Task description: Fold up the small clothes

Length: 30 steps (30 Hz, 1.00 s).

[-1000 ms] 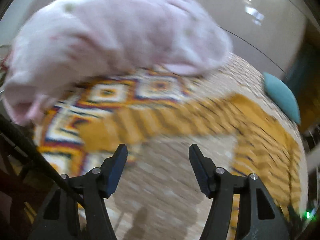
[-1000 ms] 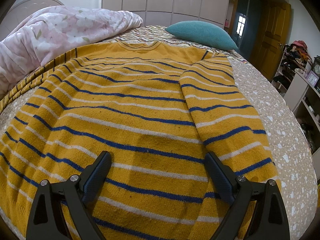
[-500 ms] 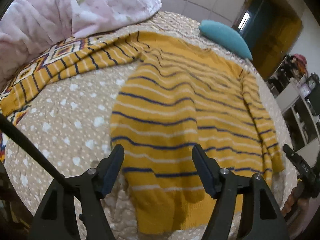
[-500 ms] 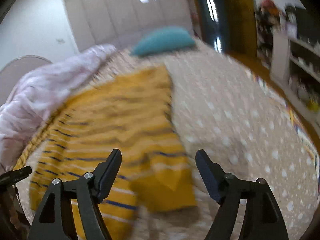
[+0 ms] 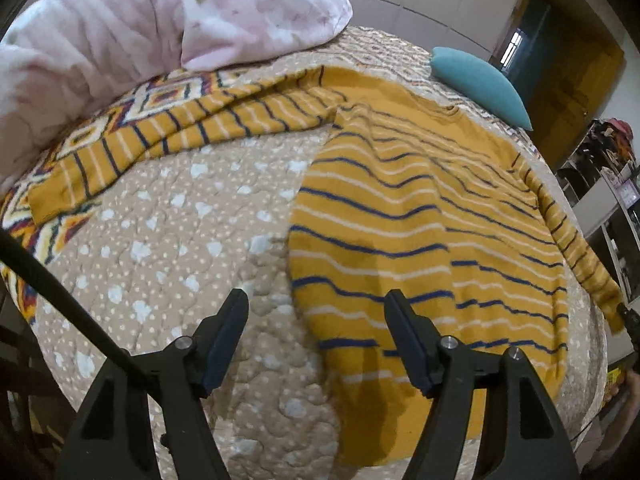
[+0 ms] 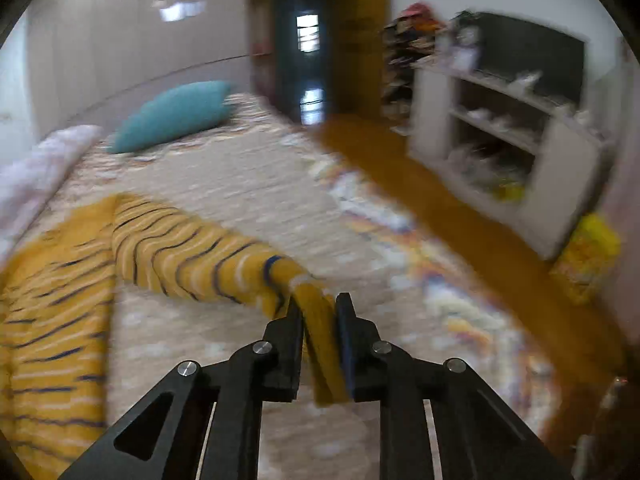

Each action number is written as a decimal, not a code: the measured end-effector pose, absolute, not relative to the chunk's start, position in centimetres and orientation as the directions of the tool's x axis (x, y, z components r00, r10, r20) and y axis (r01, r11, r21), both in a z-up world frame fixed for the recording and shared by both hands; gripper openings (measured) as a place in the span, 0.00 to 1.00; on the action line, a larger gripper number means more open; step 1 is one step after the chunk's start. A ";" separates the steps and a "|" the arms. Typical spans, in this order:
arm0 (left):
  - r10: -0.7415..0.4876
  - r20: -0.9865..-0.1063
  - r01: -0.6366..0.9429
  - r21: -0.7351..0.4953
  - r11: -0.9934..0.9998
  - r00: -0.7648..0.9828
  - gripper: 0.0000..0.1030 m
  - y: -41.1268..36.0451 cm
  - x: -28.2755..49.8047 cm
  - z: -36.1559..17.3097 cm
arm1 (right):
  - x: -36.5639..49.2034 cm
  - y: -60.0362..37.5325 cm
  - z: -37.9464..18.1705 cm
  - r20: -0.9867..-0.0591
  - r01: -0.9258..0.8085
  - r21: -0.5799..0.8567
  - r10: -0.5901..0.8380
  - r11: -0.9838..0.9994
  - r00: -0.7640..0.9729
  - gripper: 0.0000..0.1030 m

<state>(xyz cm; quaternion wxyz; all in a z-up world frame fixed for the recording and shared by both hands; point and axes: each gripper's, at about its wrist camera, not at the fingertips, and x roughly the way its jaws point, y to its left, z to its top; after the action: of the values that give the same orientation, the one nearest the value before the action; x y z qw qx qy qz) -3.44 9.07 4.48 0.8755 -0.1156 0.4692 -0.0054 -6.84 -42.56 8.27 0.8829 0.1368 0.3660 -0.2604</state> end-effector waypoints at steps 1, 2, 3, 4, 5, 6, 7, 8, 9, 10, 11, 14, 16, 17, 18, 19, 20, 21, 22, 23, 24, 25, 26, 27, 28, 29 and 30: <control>-0.130 -0.827 -0.092 -0.214 0.972 0.546 0.67 9.1 -3.4 3.9 | -7.1 -42.0 8.3 -0.727 0.530 0.117 -0.291 0.840 0.622 0.39; -0.147 -0.834 -0.084 -0.224 0.971 0.531 0.67 8.9 -3.3 3.3 | -7.3 -40.9 8.0 -0.726 0.470 0.200 -0.192 0.860 0.660 0.47; -0.175 -0.841 -0.071 -0.245 0.967 0.512 0.67 8.8 -3.2 2.6 | -7.4 -39.4 7.4 -0.722 0.391 0.277 -0.078 0.878 0.687 0.56; -0.203 -0.843 -0.059 -0.267 0.962 0.498 0.68 8.6 -3.1 2.1 | -7.1 -37.3 6.8 -0.717 0.301 0.352 0.049 0.887 0.695 0.58; -0.209 -0.842 -0.052 -0.270 0.962 0.498 0.70 8.4 -3.2 1.9 | -7.0 -36.0 6.3 -0.707 0.234 0.405 0.141 0.884 0.693 0.58; -0.206 -0.837 -0.042 -0.262 0.964 0.507 0.72 8.1 -3.3 1.8 | -7.3 -34.8 5.1 -0.686 0.151 0.464 0.246 0.873 0.685 0.58; -0.213 -0.831 -0.023 -0.262 0.965 0.514 0.72 7.8 -3.5 1.8 | -7.2 -33.0 4.1 -0.682 0.102 0.500 0.319 0.860 0.658 0.58; -0.229 -0.827 -0.006 -0.270 0.963 0.513 0.72 7.5 -3.5 1.8 | -7.1 -31.1 3.0 -0.685 0.068 0.522 0.371 0.850 0.627 0.58; -0.249 -0.824 0.011 -0.284 0.959 0.509 0.72 7.1 -3.6 1.7 | -7.5 -30.1 1.5 -0.685 0.040 0.525 0.395 0.850 0.612 0.58; -0.268 -0.821 0.024 -0.297 0.955 0.504 0.72 6.7 -3.7 1.6 | -7.3 -28.8 0.9 -0.693 0.024 0.520 0.405 0.854 0.596 0.58; -0.289 -0.818 0.042 -0.310 0.950 0.497 0.70 6.2 -3.8 1.5 | -7.2 -27.3 0.3 -0.703 0.014 0.501 0.397 0.865 0.589 0.58; -0.233 -0.833 0.058 -0.236 0.970 0.502 0.30 4.4 -4.2 1.1 | -6.9 -25.3 -0.1 -0.717 0.002 0.434 0.343 0.901 0.607 0.57; -0.202 -0.836 0.052 -0.205 0.977 0.510 0.10 4.4 -4.1 1.2 | -6.1 -24.9 -0.1 -0.721 -0.009 0.434 0.353 0.901 0.597 0.16; -0.218 -0.838 0.036 -0.232 0.972 0.500 0.09 4.8 -4.0 1.4 | -5.8 -24.9 -0.2 -0.718 -0.011 0.450 0.369 0.893 0.590 0.16; -0.228 -0.838 0.018 -0.252 0.967 0.497 0.09 5.3 -4.1 1.6 | -5.7 -26.2 -0.2 -0.709 -0.006 0.465 0.377 0.885 0.596 0.15; -0.226 -0.837 0.011 -0.254 0.967 0.498 0.08 5.6 -4.2 1.8 | -5.8 -26.4 -0.1 -0.705 -0.003 0.475 0.382 0.880 0.598 0.13; -0.211 -0.837 0.008 -0.240 0.971 0.504 0.08 5.8 -4.6 2.2 | -6.4 -26.7 0.3 -0.699 -0.002 0.483 0.387 0.876 0.602 0.13; -0.194 -0.837 0.009 -0.220 0.975 0.512 0.08 5.9 -5.1 2.6 | -7.7 -27.5 0.9 -0.692 -0.007 0.489 0.393 0.872 0.606 0.13; -0.184 -0.835 0.016 -0.205 0.979 0.519 0.08 6.1 -5.8 3.0 | -8.9 -28.2 1.0 -0.689 -0.013 0.493 0.399 0.870 0.605 0.12; -0.184 -0.833 0.022 -0.202 0.979 0.522 0.08 6.3 -6.4 3.2 | -10.0 -28.6 1.2 -0.687 -0.016 0.498 0.406 0.867 0.603 0.12; -0.190 -0.830 0.025 -0.208 0.978 0.524 0.08 6.5 -7.2 3.4 | -11.2 -29.2 1.3 -0.685 -0.017 0.503 0.410 0.864 0.603 0.12; -0.194 -0.830 0.024 -0.213 0.977 0.522 0.08 6.7 -7.6 3.5 | -11.8 -29.2 1.3 -0.684 -0.018 0.508 0.416 0.861 0.599 0.12; -0.196 -0.832 0.021 -0.217 0.976 0.518 0.09 6.9 -8.1 3.4 | -12.4 -29.2 1.1 -0.686 -0.018 0.513 0.423 0.858 0.592 0.12; -0.195 -0.835 0.019 -0.217 0.976 0.515 0.09 6.9 -8.3 3.3 | -12.9 -29.1 0.9 -0.694 -0.020 0.510 0.425 0.860 0.580 0.12; -0.193 -0.837 0.014 -0.216 0.976 0.513 0.10 7.0 -8.5 3.2 | -13.4 -29.0 0.6 -0.704 -0.024 0.500 0.423 0.865 0.571 0.12; -0.195 -0.837 0.011 -0.221 0.975 0.511 0.11 7.1 -8.6 3.2 | -13.8 -29.0 0.4 -0.711 -0.026 0.488 0.415 0.872 0.568 0.13; -0.198 -0.835 0.005 -0.228 0.974 0.514 0.14 7.2 -8.8 3.2 | -14.2 -29.1 0.4 -0.712 -0.025 0.481 0.407 0.876 0.572 0.13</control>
<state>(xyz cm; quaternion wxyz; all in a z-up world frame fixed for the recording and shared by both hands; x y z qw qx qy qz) -8.84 7.22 3.22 0.8645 -0.0986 0.4893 -0.0585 -14.21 -29.13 0.43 0.8603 0.2145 0.4451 0.1255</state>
